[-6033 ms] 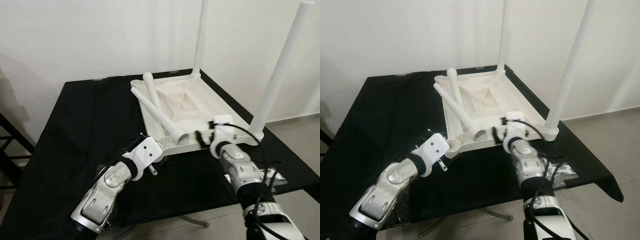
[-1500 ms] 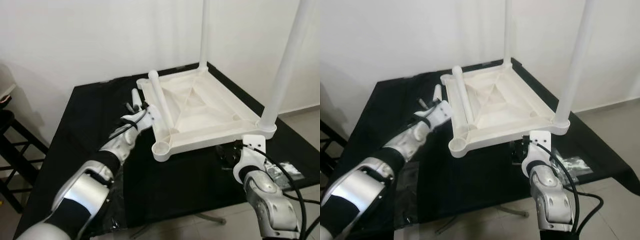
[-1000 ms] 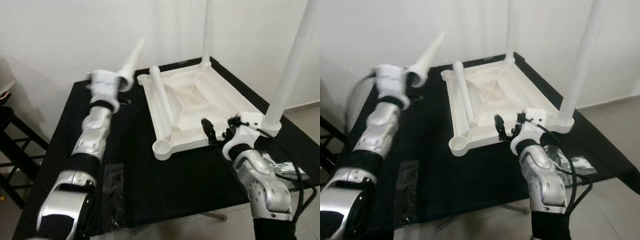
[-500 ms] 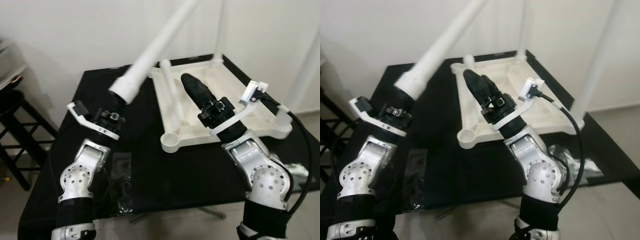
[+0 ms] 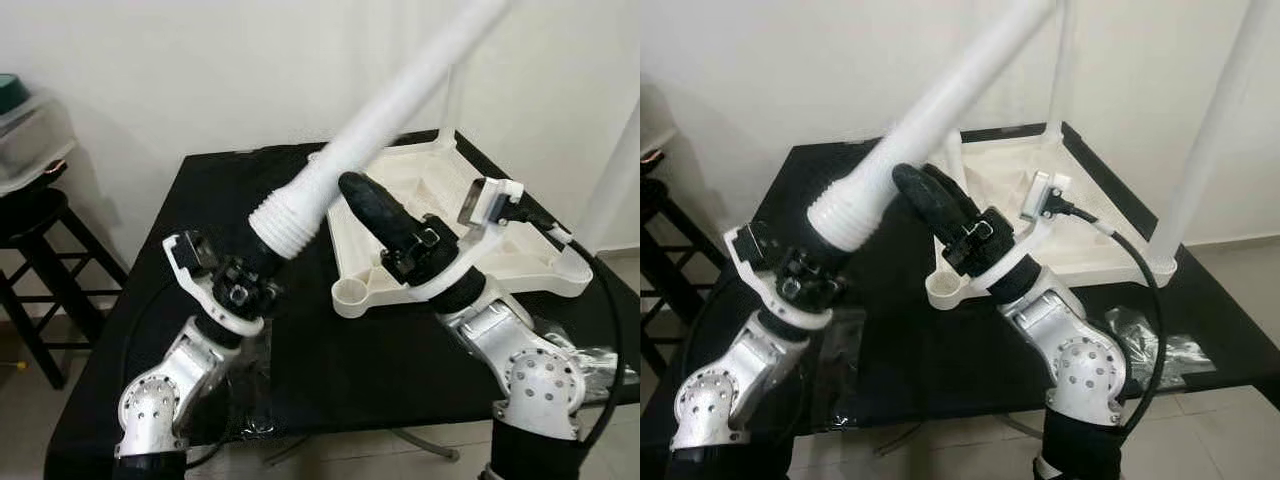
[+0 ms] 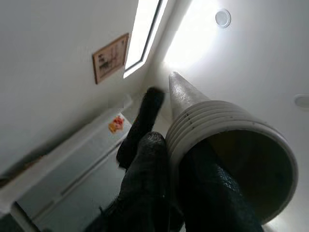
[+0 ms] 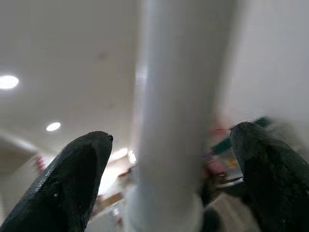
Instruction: Building children table
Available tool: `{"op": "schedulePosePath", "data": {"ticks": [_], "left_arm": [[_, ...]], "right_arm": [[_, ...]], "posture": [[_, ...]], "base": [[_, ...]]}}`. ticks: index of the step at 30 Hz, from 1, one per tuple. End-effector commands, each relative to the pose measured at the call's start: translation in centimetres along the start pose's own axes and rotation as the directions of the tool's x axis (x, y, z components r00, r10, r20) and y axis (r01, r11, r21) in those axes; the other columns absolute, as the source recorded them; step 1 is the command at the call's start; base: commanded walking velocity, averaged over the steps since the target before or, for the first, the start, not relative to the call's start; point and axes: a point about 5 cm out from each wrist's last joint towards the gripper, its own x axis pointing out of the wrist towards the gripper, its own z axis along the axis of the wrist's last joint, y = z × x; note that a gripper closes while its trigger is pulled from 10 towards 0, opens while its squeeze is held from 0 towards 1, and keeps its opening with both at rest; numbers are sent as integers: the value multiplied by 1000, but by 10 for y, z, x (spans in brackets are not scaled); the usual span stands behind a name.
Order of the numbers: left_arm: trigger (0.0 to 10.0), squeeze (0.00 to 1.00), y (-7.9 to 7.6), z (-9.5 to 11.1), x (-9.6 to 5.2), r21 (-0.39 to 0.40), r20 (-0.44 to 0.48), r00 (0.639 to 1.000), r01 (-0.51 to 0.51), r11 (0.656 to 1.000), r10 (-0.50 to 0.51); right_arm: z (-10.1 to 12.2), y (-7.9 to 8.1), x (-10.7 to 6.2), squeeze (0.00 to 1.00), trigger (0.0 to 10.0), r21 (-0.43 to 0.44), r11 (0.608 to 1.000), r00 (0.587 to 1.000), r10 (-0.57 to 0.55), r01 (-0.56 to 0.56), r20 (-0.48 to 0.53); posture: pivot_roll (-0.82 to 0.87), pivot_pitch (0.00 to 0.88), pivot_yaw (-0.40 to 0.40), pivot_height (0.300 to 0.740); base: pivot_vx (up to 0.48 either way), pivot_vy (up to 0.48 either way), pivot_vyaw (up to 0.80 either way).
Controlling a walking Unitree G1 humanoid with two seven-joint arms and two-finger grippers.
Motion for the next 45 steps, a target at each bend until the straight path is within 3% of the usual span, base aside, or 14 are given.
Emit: {"op": "schedulePosePath", "data": {"ticks": [1,11,12,13,14,22,29,30,31,32,38,40,45], "left_arm": [[0,0,-9,-2,-1,-25,-24,999,46,999,-46],[0,0,-12,-22,-10,-93,-126,991,31,995,-43],[0,0,-11,-25,-11,-104,-129,991,21,994,-35],[0,0,-11,-25,-11,-104,-129,991,21,994,-35],[0,0,-10,-28,-12,-116,-128,991,15,993,-30],[0,0,-12,-39,-6,-166,-132,990,19,986,-41],[0,0,-11,-40,-6,-154,-137,990,15,988,-36],[4549,0,-11,-39,-6,-149,-137,990,16,989,-37],[4549,0,-11,-39,-6,-149,-137,990,16,989,-37],[9725,1000,-13,-38,-6,-148,-132,990,34,988,-53],[10000,1000,-18,-29,-15,-132,-115,991,60,990,-75],[10000,1000,-17,-22,-30,-74,-161,987,1,997,-13],[10000,1000,-15,-10,-49,16,-189,978,-92,996,93]], "right_arm": [[0,9,7,0,10000,17,997,997,74,-74,-13],[4,8,19,0,10000,29,992,992,120,-121,33],[4,9,20,0,3725,34,991,991,131,-132,37],[4,9,20,0,3725,34,991,991,131,-132,37],[4,10,21,0,0,41,989,989,142,-143,42],[4,11,26,0,0,61,983,984,168,-171,52],[3,10,27,0,0,66,983,984,170,-173,53],[3,10,27,0,0,66,983,984,168,-171,51],[3,10,27,0,0,66,983,984,168,-171,51],[2,9,27,0,0,64,984,986,162,-165,49],[10,3,24,0,0,29,993,992,110,-111,54],[22,-5,20,0,0,-12,999,996,47,-46,82],[34,-15,17,0,0,-55,998,992,-32,39,124]], "posture": [[-118,0,41,740],[-110,0,41,740],[-109,0,41,740],[-109,0,41,740],[-108,0,39,740],[-108,0,38,740],[-106,0,38,740],[-107,0,37,740],[-107,0,37,740],[-107,0,37,740],[-124,0,41,740],[-122,0,42,740],[-117,0,44,740]], "base": [[0,0,0],[0,0,0],[0,0,0],[0,0,0],[0,0,0],[0,0,0],[0,0,0],[0,0,0],[0,0,0],[0,0,0],[0,0,0],[0,0,0],[0,0,0]]}}
